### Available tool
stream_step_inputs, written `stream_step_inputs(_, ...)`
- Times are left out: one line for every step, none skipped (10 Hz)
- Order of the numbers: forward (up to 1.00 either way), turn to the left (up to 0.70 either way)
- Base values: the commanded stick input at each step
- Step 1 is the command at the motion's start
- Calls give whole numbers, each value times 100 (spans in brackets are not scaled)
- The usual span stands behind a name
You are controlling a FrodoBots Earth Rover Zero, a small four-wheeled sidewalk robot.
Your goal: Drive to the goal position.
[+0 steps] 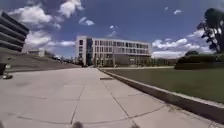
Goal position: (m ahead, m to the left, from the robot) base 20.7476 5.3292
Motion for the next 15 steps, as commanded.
stream_step_inputs(70, 2)
stream_step_inputs(70, 2)
stream_step_inputs(70, 2)
stream_step_inputs(70, 2)
stream_step_inputs(70, 2)
stream_step_inputs(70, 2)
stream_step_inputs(70, 1)
stream_step_inputs(70, 0)
stream_step_inputs(70, 0)
stream_step_inputs(70, 2)
stream_step_inputs(70, 18)
stream_step_inputs(70, 35)
stream_step_inputs(70, 35)
stream_step_inputs(70, 35)
stream_step_inputs(70, 35)
